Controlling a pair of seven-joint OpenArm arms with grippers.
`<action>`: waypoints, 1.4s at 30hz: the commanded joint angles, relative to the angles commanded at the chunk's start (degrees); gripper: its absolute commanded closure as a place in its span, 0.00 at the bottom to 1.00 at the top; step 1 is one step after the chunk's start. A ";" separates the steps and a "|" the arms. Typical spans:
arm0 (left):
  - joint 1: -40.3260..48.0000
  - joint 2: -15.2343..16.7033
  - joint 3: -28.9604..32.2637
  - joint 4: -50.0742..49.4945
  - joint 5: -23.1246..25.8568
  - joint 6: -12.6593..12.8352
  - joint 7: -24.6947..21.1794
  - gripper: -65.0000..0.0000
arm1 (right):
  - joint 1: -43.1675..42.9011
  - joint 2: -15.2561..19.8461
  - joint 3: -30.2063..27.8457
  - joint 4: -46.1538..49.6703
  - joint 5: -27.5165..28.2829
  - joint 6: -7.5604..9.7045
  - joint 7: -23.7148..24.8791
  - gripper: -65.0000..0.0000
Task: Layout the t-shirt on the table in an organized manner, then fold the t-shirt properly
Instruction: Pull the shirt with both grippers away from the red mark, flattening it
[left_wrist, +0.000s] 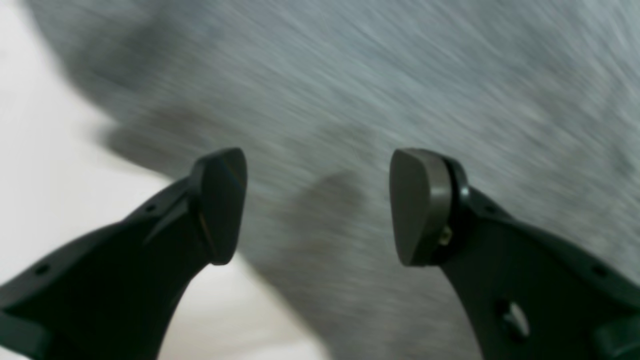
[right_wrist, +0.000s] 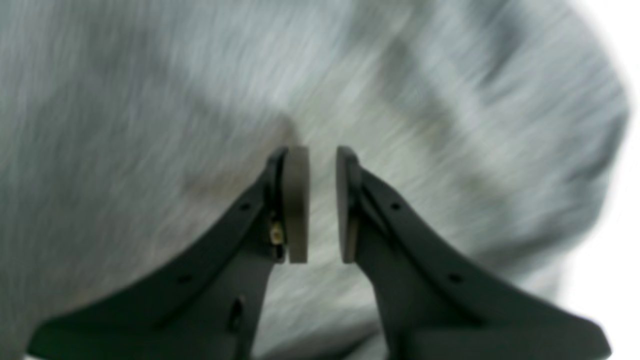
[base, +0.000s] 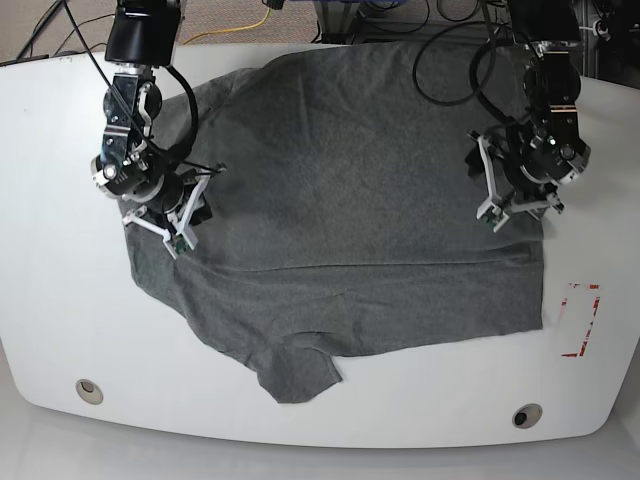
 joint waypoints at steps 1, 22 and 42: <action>0.62 0.09 0.00 0.00 0.00 0.00 -0.09 0.35 | -0.53 0.00 0.00 -0.18 0.00 0.00 0.09 0.86; -17.49 -8.00 0.26 -33.14 0.09 0.00 -12.92 0.35 | 3.43 -1.49 0.00 -18.55 -0.09 -0.09 11.96 0.87; -20.04 -11.25 0.26 -29.10 -0.26 0.00 -8.70 0.35 | 1.58 -1.58 -0.18 -8.44 -0.26 -0.26 2.90 0.87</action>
